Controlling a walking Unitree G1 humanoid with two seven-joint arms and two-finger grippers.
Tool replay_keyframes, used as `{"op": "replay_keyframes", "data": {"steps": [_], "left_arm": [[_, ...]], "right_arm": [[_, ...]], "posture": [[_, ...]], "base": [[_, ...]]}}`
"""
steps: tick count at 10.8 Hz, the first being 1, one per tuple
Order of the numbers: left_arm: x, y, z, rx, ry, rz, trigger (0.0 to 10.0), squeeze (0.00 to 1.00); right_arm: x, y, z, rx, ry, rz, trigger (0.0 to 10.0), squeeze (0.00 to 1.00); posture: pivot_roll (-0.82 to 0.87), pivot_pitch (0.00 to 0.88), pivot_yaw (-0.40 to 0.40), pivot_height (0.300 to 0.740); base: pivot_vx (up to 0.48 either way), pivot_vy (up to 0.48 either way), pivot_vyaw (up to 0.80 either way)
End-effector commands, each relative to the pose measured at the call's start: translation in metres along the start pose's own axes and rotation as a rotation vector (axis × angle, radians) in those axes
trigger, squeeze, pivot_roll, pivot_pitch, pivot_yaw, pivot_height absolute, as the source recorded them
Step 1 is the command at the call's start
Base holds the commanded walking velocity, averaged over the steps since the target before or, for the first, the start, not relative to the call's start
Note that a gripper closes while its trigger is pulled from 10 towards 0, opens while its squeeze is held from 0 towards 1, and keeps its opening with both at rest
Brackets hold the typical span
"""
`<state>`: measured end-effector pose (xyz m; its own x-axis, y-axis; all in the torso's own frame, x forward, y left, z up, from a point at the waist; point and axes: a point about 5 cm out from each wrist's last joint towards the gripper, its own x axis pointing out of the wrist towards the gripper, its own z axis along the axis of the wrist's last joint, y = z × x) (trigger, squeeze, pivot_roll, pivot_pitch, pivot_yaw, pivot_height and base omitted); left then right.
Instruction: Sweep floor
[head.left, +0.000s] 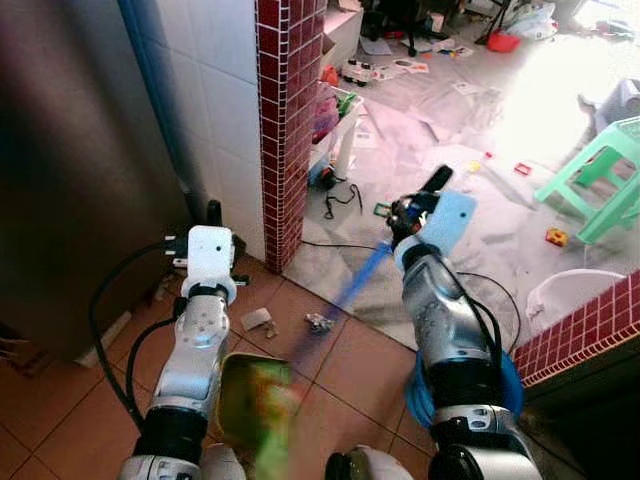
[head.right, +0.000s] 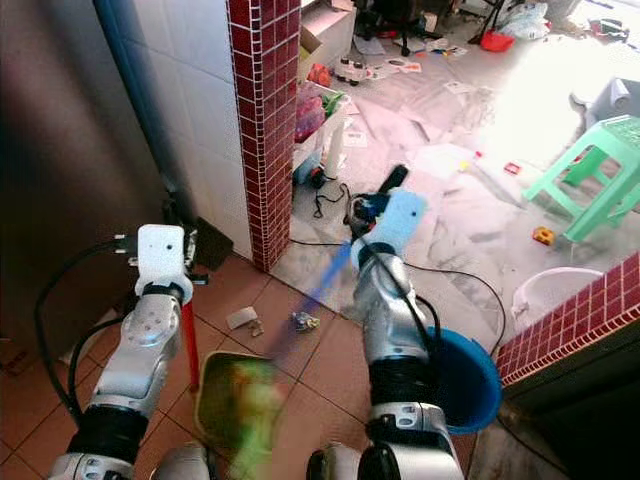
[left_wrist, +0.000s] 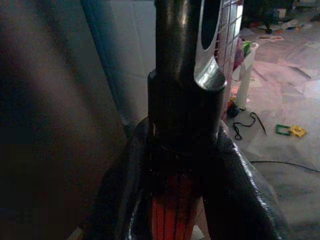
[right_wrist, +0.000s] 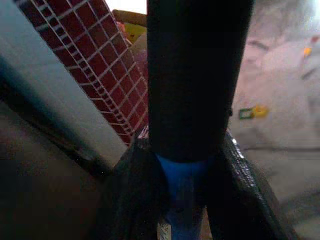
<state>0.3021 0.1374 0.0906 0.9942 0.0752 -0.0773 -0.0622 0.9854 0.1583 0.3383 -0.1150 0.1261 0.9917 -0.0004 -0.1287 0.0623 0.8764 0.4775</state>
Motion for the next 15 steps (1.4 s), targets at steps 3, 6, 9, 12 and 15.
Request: {"op": "replay_keyframes", "data": {"steps": [3,6,9,12,15], "left_arm": [[0.001,-0.004,-0.006,-0.036,0.047,0.007,10.0,0.0],[0.003,-0.005,-0.005,-0.078,0.035,-0.014,10.0,0.0],[0.0,-0.007,-0.004,-0.077,0.018,-0.066,10.0,0.0],[-0.005,-0.022,-0.006,-0.046,0.017,-0.312,10.0,0.0],[-0.006,-0.022,-0.008,-0.046,0.022,-0.365,10.0,0.0]], "right_arm": [[0.007,0.031,0.03,0.201,-0.101,0.091,10.0,0.0],[0.008,0.044,0.066,-0.04,-0.253,0.305,10.0,0.0],[0.006,0.035,0.103,-0.358,-0.464,0.321,10.0,0.0],[-0.001,0.021,0.091,-0.54,-0.487,0.317,10.0,0.0],[-0.005,0.007,0.071,-0.569,-0.436,0.28,10.0,0.0]], "posture": [[-0.03,0.021,-0.063,0.74],[-0.04,0.012,-0.069,0.74],[-0.04,0.001,-0.073,0.74],[-0.03,0.002,-0.067,0.74],[-0.03,0.011,-0.053,0.74]], "base": [[0.0,0.0,0.0],[0.0,0.0,0.0],[0.0,0.0,0.0],[0.0,0.0,0.0],[0.0,0.0,0.0]]}}
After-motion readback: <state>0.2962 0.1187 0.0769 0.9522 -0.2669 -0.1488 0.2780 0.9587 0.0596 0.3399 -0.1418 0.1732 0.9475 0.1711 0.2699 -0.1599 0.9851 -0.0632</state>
